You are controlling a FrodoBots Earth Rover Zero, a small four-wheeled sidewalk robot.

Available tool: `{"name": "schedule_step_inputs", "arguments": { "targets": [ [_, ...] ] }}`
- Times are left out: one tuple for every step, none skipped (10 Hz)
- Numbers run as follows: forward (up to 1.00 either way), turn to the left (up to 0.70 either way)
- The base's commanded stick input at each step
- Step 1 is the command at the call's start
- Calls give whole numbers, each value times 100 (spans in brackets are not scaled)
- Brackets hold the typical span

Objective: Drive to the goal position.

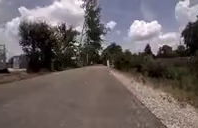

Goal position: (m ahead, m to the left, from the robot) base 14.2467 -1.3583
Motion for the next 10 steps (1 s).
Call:
{"name": "schedule_step_inputs", "arguments": {
  "targets": [
    [70,0],
    [70,0],
    [70,0],
    [70,0],
    [70,0],
    [70,0],
    [70,0],
    [70,0],
    [70,0],
    [70,0]
  ]
}}
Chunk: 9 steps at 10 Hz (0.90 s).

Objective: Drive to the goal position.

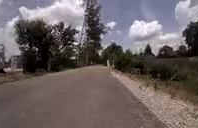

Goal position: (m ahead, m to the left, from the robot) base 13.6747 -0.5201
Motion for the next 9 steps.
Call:
{"name": "schedule_step_inputs", "arguments": {
  "targets": [
    [70,0],
    [70,0],
    [70,0],
    [70,0],
    [70,0],
    [70,0],
    [70,0],
    [70,0],
    [70,0]
  ]
}}
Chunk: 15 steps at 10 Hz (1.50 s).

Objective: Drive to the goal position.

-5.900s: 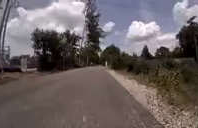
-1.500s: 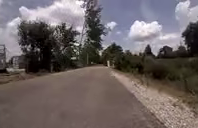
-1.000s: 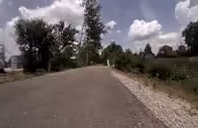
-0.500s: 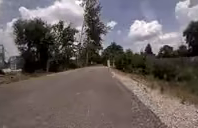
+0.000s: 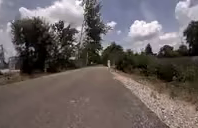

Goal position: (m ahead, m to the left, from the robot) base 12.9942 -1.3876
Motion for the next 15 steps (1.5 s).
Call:
{"name": "schedule_step_inputs", "arguments": {
  "targets": [
    [70,0],
    [70,0],
    [70,0],
    [70,0],
    [70,0],
    [70,0],
    [70,0],
    [70,0],
    [70,0],
    [70,0],
    [70,-6],
    [70,-23],
    [70,-35],
    [70,-35],
    [70,0]
  ]
}}
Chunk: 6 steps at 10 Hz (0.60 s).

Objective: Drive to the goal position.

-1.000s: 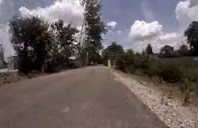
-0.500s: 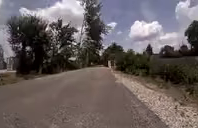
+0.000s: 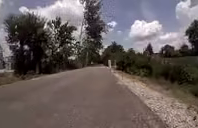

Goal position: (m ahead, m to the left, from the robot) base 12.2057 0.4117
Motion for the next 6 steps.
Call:
{"name": "schedule_step_inputs", "arguments": {
  "targets": [
    [70,0],
    [70,0],
    [70,0],
    [70,0],
    [70,0],
    [70,0]
  ]
}}
